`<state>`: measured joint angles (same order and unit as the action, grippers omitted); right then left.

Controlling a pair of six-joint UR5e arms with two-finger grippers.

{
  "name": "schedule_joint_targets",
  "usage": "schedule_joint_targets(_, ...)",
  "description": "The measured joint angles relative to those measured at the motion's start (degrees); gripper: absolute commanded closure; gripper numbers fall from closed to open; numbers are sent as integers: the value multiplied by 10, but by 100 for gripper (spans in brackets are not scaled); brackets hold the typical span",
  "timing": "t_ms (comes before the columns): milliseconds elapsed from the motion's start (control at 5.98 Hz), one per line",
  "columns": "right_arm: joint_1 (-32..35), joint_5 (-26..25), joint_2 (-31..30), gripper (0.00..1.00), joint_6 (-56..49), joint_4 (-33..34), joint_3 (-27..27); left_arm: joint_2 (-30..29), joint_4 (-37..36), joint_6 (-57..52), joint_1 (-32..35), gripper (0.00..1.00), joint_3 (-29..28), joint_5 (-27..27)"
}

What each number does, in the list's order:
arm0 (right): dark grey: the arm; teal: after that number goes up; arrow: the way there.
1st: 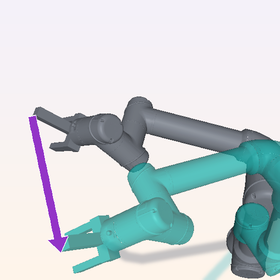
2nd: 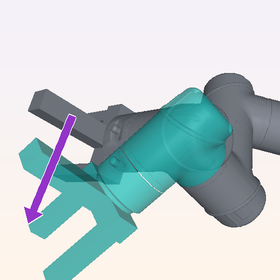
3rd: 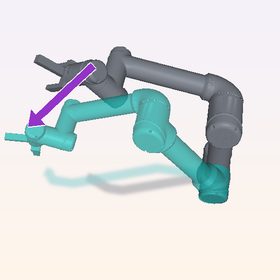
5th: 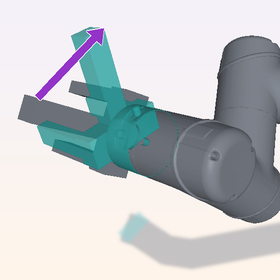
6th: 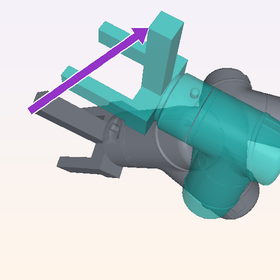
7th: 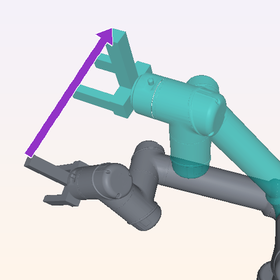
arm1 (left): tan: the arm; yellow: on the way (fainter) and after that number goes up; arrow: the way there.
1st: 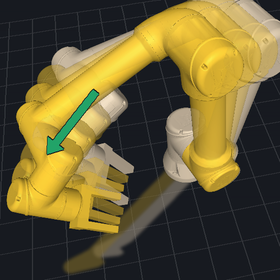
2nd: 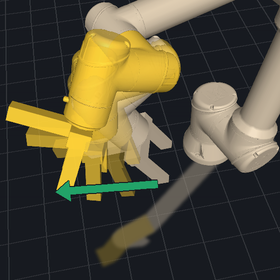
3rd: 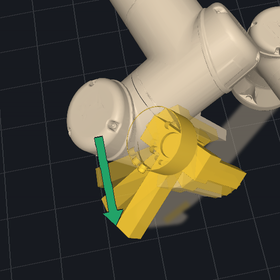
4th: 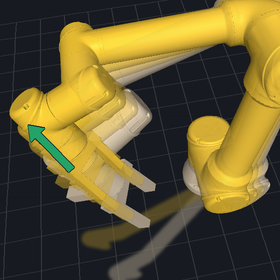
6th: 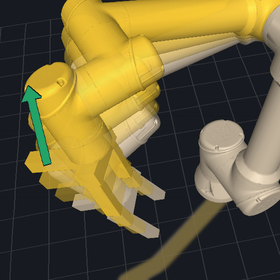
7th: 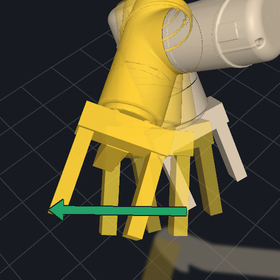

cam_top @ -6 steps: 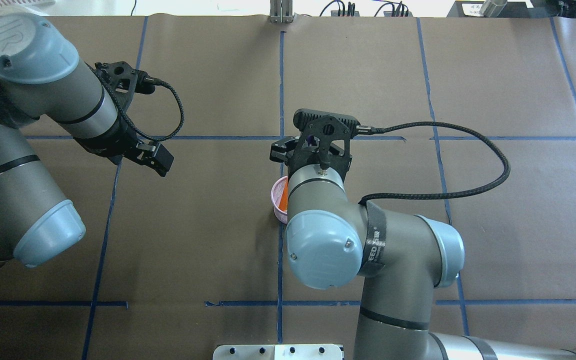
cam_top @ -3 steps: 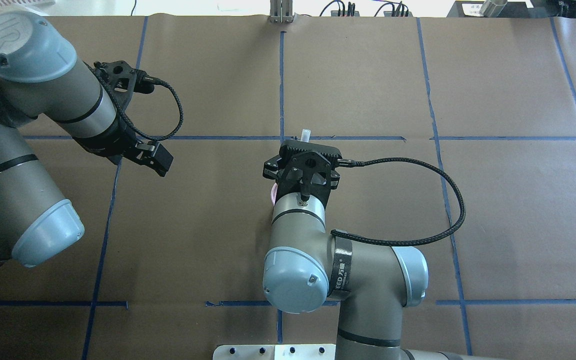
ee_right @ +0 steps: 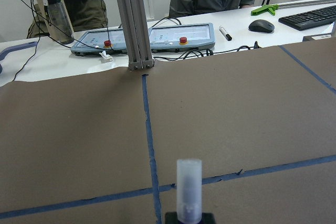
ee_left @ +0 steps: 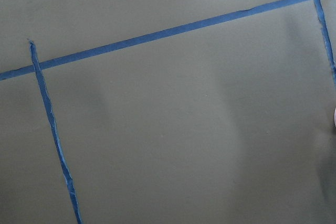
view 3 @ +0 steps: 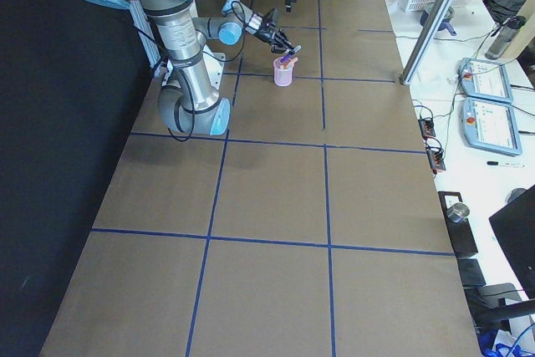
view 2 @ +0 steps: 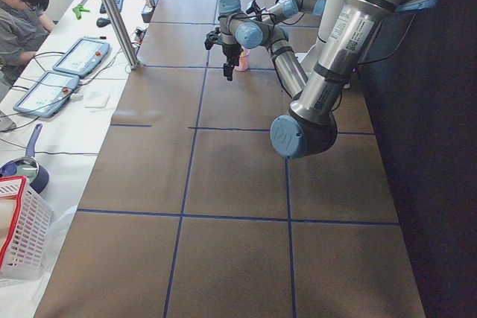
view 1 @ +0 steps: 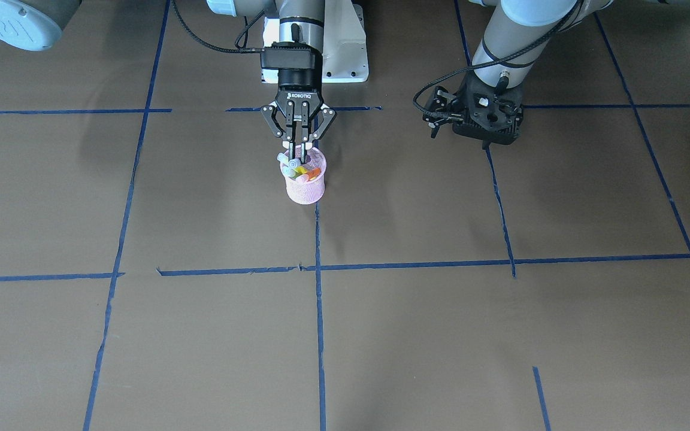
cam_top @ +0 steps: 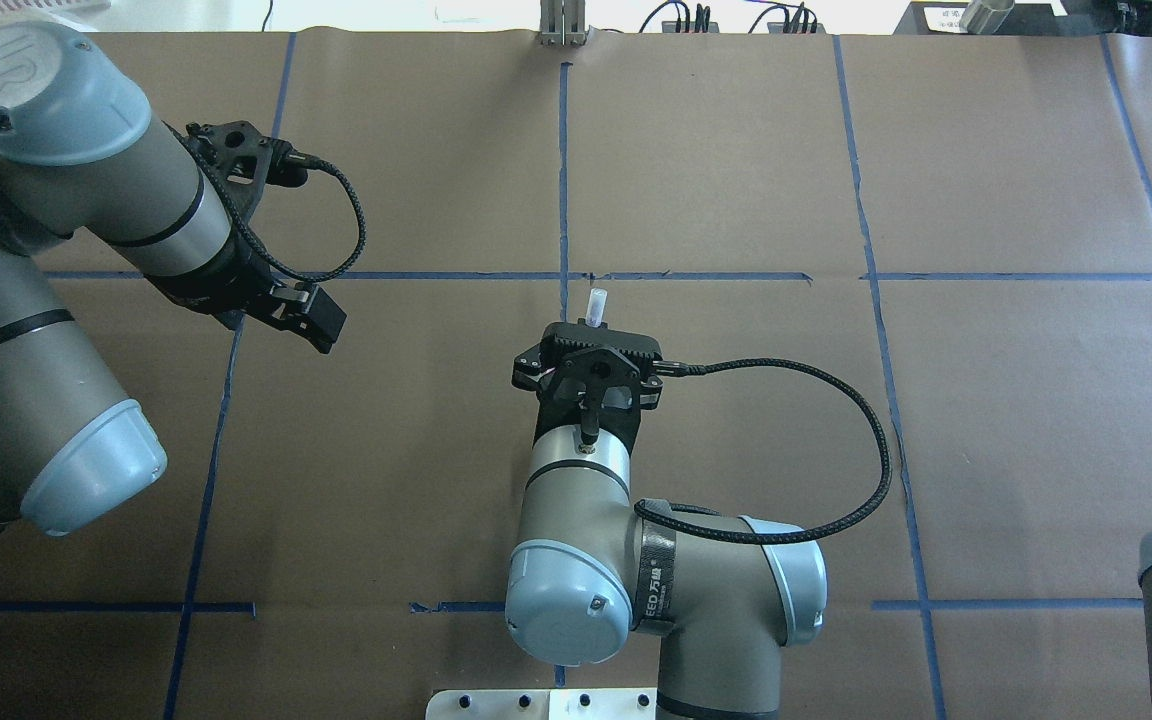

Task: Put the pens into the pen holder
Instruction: 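Lower the purple marker into the pink cup with the right gripper, then open the right gripper and raise it off the pink cup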

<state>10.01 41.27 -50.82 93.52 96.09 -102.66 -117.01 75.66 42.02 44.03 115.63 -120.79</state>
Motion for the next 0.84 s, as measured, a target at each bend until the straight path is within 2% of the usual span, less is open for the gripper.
schedule_joint_targets(335, -2, 13, 4, 0, -9, 1, -3, 0, 0, 1, 0, 0, 1, -1)
schedule_joint_targets(502, 3, 36, 8, 0, -13, 3, -10, 0, 0, 2, 0, 0, 1, -1)
schedule_joint_targets(669, 20, 91, 12, 0, -22, 13, -28, -1, 0, 3, 0, 0, 2, -3)
schedule_joint_targets(837, 52, 184, 14, 0, -43, 38, -54, 0, -1, 5, 1, 0, 2, -6)
